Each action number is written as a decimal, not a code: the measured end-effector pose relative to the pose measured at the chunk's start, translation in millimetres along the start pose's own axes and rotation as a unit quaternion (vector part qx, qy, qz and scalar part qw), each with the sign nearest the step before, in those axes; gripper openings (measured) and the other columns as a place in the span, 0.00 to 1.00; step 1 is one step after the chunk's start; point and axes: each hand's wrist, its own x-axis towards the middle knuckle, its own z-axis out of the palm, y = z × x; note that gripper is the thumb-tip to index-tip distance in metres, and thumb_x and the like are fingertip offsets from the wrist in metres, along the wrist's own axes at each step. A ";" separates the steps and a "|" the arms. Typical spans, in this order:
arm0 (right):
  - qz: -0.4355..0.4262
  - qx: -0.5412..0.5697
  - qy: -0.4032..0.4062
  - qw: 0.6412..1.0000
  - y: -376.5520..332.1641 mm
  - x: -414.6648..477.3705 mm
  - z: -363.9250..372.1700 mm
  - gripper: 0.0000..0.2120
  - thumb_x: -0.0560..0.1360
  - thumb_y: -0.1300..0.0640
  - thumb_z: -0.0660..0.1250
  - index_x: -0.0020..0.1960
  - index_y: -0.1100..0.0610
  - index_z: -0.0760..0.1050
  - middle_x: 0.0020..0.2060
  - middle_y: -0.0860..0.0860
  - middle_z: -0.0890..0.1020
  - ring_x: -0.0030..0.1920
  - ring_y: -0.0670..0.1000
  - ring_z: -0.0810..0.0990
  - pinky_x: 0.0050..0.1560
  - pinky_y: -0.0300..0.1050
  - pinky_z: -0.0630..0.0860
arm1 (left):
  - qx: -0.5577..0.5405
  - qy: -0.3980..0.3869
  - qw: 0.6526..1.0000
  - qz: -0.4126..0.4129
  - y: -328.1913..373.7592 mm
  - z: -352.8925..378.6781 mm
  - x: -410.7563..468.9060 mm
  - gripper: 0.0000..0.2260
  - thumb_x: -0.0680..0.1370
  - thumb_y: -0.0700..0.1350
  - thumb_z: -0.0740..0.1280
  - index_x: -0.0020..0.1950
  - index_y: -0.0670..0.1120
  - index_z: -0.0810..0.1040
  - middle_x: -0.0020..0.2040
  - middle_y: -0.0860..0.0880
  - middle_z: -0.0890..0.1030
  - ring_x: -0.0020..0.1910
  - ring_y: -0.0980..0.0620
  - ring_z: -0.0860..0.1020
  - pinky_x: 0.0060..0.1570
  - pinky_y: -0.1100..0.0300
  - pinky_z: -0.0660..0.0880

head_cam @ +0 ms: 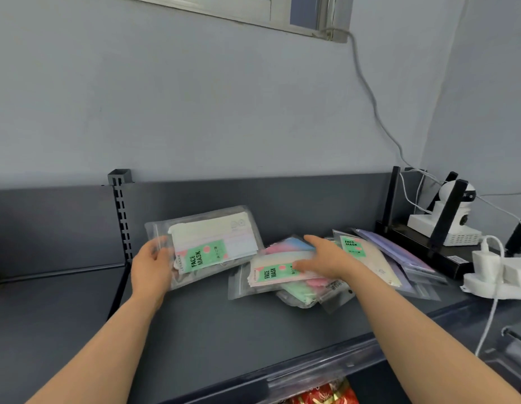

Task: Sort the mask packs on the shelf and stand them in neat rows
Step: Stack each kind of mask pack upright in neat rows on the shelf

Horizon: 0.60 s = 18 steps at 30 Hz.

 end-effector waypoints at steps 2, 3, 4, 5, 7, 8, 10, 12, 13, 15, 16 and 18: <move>0.017 -0.008 -0.033 0.999 0.0 0.6 5.9 0.48 0.68 0.41 0.74 0.79 0.51 0.53 0.76 0.48 0.62 0.72 0.52 0.66 0.69 0.46 0.66 | 0.000 -0.007 1.000 -0.022 -10.9 -3.1 3.5 0.14 0.81 0.42 0.58 0.65 0.50 0.75 0.53 0.46 0.83 0.47 0.43 0.82 0.47 0.48 0.79; 0.017 -0.025 -0.040 0.999 -0.2 1.7 8.2 0.49 0.67 0.39 0.74 0.79 0.51 0.52 0.76 0.49 0.63 0.72 0.53 0.67 0.70 0.47 0.66 | -0.006 -0.011 0.999 -0.030 -14.9 -4.7 3.7 0.15 0.81 0.42 0.58 0.65 0.50 0.75 0.53 0.45 0.83 0.47 0.42 0.83 0.48 0.44 0.80; 0.015 -0.052 -0.042 0.998 -0.1 3.1 10.1 0.50 0.67 0.38 0.74 0.79 0.51 0.52 0.76 0.49 0.63 0.72 0.53 0.66 0.70 0.49 0.66 | -0.017 -0.011 0.999 -0.034 -17.3 -5.7 3.2 0.15 0.81 0.42 0.58 0.65 0.50 0.75 0.53 0.46 0.83 0.46 0.43 0.83 0.47 0.44 0.81; 0.012 -0.082 -0.039 0.996 -0.3 4.3 11.3 0.50 0.67 0.36 0.73 0.79 0.52 0.52 0.76 0.51 0.62 0.73 0.54 0.66 0.71 0.51 0.65 | -0.025 -0.012 0.999 -0.031 -18.9 -6.5 2.0 0.14 0.82 0.41 0.58 0.65 0.48 0.76 0.53 0.47 0.82 0.46 0.45 0.83 0.44 0.47 0.81; 0.012 -0.129 -0.035 0.991 -0.4 6.2 13.0 0.48 0.67 0.34 0.71 0.78 0.53 0.54 0.74 0.53 0.63 0.72 0.56 0.65 0.71 0.53 0.64 | -0.032 -0.013 0.999 -0.013 -21.0 -7.2 0.2 0.13 0.82 0.39 0.58 0.64 0.46 0.76 0.52 0.47 0.81 0.46 0.50 0.82 0.42 0.55 0.79; 0.013 -0.144 -0.035 0.989 -0.5 6.6 14.3 0.48 0.67 0.33 0.71 0.78 0.53 0.56 0.73 0.54 0.64 0.71 0.56 0.66 0.71 0.53 0.64 | -0.036 -0.011 0.999 -0.006 -20.7 -7.0 -0.8 0.13 0.82 0.39 0.58 0.64 0.45 0.76 0.52 0.47 0.81 0.47 0.50 0.81 0.42 0.57 0.78; 0.013 -0.145 -0.022 0.989 0.0 7.5 17.6 0.45 0.67 0.34 0.71 0.76 0.53 0.60 0.69 0.54 0.68 0.69 0.56 0.67 0.69 0.54 0.66 | -0.039 -0.004 0.999 0.007 -19.4 -6.1 -3.3 0.13 0.82 0.38 0.58 0.64 0.44 0.76 0.53 0.46 0.81 0.47 0.50 0.80 0.40 0.61 0.76; 0.012 -0.089 0.023 0.996 0.7 7.9 17.2 0.39 0.66 0.39 0.75 0.71 0.53 0.65 0.65 0.53 0.72 0.64 0.55 0.71 0.65 0.53 0.69 | -0.048 0.007 0.999 0.014 -19.5 -5.6 -4.8 0.14 0.83 0.37 0.57 0.65 0.44 0.75 0.54 0.46 0.81 0.48 0.50 0.81 0.39 0.64 0.76; 0.011 -0.053 0.046 0.997 1.0 7.7 15.5 0.36 0.65 0.42 0.77 0.68 0.53 0.68 0.62 0.53 0.74 0.61 0.54 0.73 0.62 0.52 0.71 | -0.053 0.014 0.998 0.015 -19.9 -5.9 -5.3 0.14 0.83 0.37 0.57 0.66 0.44 0.74 0.55 0.47 0.81 0.49 0.50 0.81 0.41 0.64 0.76; 0.008 0.008 0.077 0.997 1.7 6.6 10.2 0.32 0.65 0.46 0.78 0.63 0.54 0.69 0.58 0.51 0.76 0.56 0.53 0.75 0.56 0.50 0.73 | -0.060 0.034 0.997 0.015 -20.2 -7.0 -5.6 0.16 0.83 0.38 0.56 0.69 0.46 0.72 0.57 0.46 0.81 0.50 0.50 0.80 0.46 0.57 0.78; 0.003 0.028 0.089 0.996 2.2 5.7 7.4 0.31 0.65 0.47 0.79 0.62 0.54 0.69 0.56 0.50 0.76 0.54 0.53 0.75 0.54 0.49 0.73 | -0.064 0.043 0.997 0.011 -20.2 -7.5 -5.5 0.17 0.83 0.38 0.55 0.70 0.47 0.71 0.58 0.46 0.80 0.50 0.50 0.80 0.47 0.53 0.79; -0.007 0.056 0.117 0.992 3.0 4.4 2.8 0.29 0.64 0.49 0.79 0.60 0.53 0.69 0.54 0.49 0.76 0.53 0.52 0.75 0.51 0.49 0.73 | -0.066 0.052 0.996 0.010 -21.3 -8.2 -4.8 0.18 0.83 0.37 0.54 0.71 0.49 0.70 0.55 0.46 0.81 0.43 0.51 0.79 0.41 0.53 0.77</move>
